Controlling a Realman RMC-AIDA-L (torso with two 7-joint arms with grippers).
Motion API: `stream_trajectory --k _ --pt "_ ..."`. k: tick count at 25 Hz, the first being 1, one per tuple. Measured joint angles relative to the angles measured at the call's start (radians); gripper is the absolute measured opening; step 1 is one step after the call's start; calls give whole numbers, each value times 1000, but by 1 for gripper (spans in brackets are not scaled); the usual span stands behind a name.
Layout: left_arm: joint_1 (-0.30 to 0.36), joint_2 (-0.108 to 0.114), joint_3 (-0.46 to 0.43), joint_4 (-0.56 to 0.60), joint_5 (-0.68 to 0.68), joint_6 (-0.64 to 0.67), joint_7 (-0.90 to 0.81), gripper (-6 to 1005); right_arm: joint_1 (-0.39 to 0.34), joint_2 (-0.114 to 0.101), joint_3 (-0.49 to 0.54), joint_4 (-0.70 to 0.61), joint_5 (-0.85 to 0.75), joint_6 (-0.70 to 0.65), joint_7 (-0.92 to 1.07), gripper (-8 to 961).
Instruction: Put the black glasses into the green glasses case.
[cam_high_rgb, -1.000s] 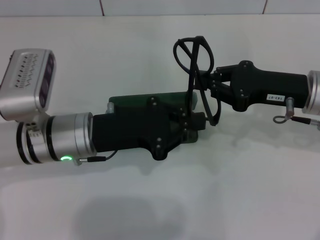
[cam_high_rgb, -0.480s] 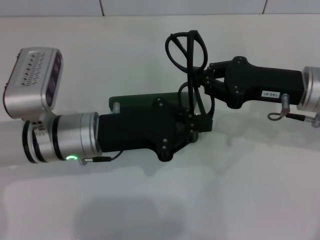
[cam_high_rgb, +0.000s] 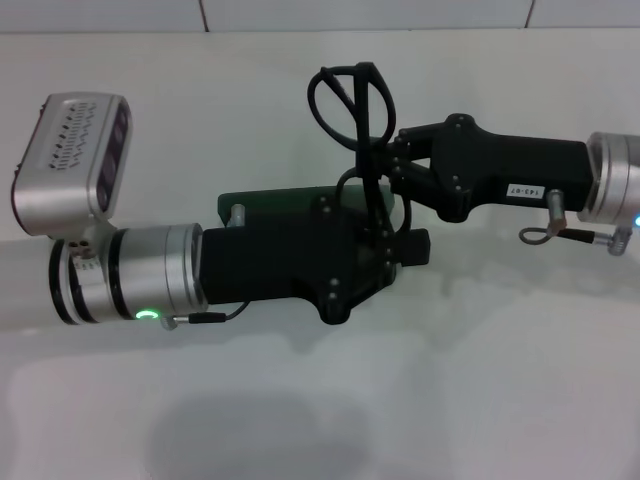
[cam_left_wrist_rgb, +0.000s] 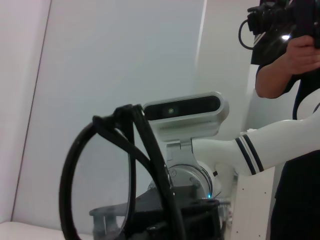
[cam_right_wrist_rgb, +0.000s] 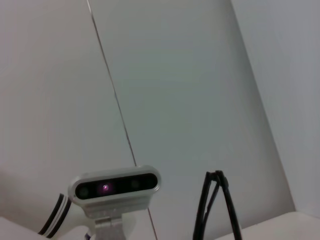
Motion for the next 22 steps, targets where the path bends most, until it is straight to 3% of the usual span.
stream_trajectory --k 22 --pt "7 0 0 0 3 -34 0 39 -4 0 -8 3 14 32 -9 188"
